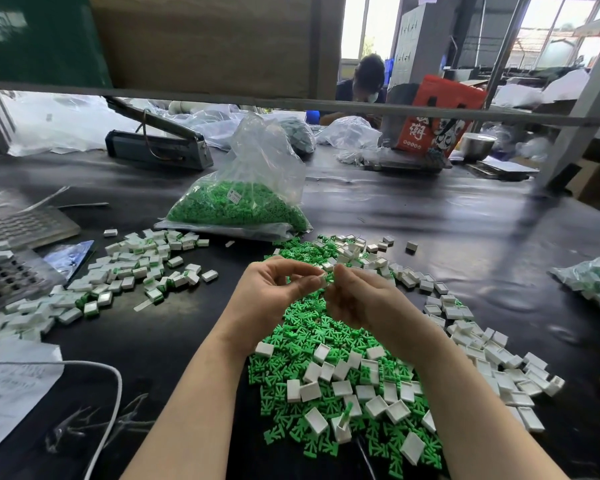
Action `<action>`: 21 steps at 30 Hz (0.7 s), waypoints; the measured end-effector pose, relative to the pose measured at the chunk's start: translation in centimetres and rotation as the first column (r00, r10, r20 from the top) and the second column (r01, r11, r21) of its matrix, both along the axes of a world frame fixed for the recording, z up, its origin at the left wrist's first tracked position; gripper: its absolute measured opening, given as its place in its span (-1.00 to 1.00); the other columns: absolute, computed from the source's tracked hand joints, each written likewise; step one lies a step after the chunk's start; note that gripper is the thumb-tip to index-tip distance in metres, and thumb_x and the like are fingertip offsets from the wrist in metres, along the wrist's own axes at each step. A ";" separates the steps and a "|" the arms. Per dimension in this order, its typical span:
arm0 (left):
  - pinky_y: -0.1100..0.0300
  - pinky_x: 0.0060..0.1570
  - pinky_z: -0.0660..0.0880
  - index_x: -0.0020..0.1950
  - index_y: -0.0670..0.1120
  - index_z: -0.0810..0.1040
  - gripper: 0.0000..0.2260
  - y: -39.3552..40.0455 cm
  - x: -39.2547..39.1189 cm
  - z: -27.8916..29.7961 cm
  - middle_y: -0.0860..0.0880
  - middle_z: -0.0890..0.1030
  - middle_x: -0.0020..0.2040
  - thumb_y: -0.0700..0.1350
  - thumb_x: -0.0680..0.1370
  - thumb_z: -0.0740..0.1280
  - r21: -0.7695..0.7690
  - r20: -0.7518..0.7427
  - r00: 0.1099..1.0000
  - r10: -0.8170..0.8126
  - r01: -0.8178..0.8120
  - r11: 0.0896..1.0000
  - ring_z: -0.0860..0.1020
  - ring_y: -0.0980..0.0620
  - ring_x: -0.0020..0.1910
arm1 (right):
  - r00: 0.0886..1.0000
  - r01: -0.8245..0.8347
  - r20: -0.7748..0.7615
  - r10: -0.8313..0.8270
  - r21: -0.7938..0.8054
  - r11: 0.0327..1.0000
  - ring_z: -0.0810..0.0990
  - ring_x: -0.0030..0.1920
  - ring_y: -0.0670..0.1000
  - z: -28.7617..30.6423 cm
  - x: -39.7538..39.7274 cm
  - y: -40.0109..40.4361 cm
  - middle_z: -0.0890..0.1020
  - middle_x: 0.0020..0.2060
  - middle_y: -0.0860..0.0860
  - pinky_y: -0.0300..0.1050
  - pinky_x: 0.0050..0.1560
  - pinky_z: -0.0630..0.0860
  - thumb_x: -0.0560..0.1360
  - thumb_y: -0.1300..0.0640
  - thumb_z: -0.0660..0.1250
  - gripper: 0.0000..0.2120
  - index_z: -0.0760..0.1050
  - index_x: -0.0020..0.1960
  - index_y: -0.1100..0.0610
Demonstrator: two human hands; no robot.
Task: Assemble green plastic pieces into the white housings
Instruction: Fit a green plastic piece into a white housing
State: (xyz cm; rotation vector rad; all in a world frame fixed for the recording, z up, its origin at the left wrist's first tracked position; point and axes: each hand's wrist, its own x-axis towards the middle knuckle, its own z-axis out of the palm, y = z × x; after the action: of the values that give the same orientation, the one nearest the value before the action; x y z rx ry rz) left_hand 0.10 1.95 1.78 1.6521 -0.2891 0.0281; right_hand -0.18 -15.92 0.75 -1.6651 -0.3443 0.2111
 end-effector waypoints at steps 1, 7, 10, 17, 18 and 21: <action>0.33 -0.45 0.46 -0.14 -0.02 0.70 -0.93 -0.1 -0.1 0.1 0.09 0.61 -0.28 -0.18 0.43 0.48 -0.026 -0.020 1.000 0.003 -0.003 1.000 0.51 0.18 -0.35 | 0.999 -0.010 -0.053 0.011 0.035 0.999 0.42 -0.34 -0.02 -0.1 0.1 0.2 0.56 -0.35 0.03 -0.17 -0.34 0.30 0.53 -0.19 0.15 -0.58 0.52 -0.11 0.15; 0.23 -0.46 0.42 -0.12 0.00 0.72 -0.85 -0.3 -0.3 0.3 -0.14 0.71 -0.12 -0.04 0.33 0.48 -0.093 -0.089 0.996 -0.018 0.010 0.996 0.66 0.13 -0.23 | 0.958 -0.124 -0.206 0.201 0.335 0.934 0.45 -0.23 0.03 -0.8 0.3 1.1 0.59 -0.29 0.10 -0.13 -0.15 0.34 0.55 -0.21 0.09 -0.53 0.54 -0.02 0.17; 0.02 -0.29 0.45 -0.13 0.02 0.73 -0.82 -0.1 -0.2 0.3 -0.02 0.71 -0.20 0.00 0.31 0.49 -0.105 -0.088 0.995 -0.042 0.032 0.994 0.68 0.06 -0.17 | 0.955 -0.135 -0.199 0.222 0.373 0.918 0.45 -0.23 0.04 -0.7 0.4 1.4 0.57 -0.29 0.12 -0.14 -0.13 0.35 0.56 -0.20 0.05 -0.51 0.53 -0.04 0.19; 0.32 -0.38 0.47 -0.16 -0.04 0.69 -0.95 -0.3 -0.2 0.4 -0.02 0.69 -0.28 -0.17 0.48 0.46 -0.010 -0.017 0.999 -0.037 0.037 0.999 0.63 0.13 -0.29 | 0.980 -0.095 -0.139 0.143 0.307 0.947 0.43 -0.28 0.04 -0.7 0.2 1.5 0.57 -0.33 0.13 -0.13 -0.22 0.30 0.54 -0.19 0.12 -0.51 0.52 -0.06 0.25; 0.35 -0.39 0.46 -0.15 -0.06 0.66 -0.92 -0.5 -0.2 0.4 -0.01 0.66 -0.32 -0.22 0.50 0.43 0.015 0.001 1.000 -0.032 0.032 0.999 0.61 0.14 -0.33 | 0.985 -0.085 -0.121 0.124 0.289 0.954 0.43 -0.28 0.04 -0.8 0.2 1.6 0.58 -0.33 0.13 -0.14 -0.23 0.31 0.52 -0.21 0.17 -0.51 0.52 -0.05 0.24; 0.38 -0.43 0.42 -0.12 -0.16 0.60 -0.92 -0.8 -0.3 0.4 0.00 0.61 -0.40 -0.30 0.53 0.35 0.067 0.047 0.999 -0.022 0.019 0.998 0.55 0.12 -0.43 | 0.995 -0.057 -0.071 0.076 0.241 0.969 0.43 -0.30 0.02 -0.7 0.1 1.8 0.60 -0.34 0.13 -0.19 -0.28 0.33 0.43 -0.28 0.27 -0.50 0.55 -0.08 0.19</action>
State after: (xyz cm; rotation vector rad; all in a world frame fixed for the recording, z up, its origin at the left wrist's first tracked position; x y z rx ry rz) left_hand -0.20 1.15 2.13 1.7158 -0.3469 0.0427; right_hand -0.08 -14.16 0.10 -1.4052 -0.3515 0.2750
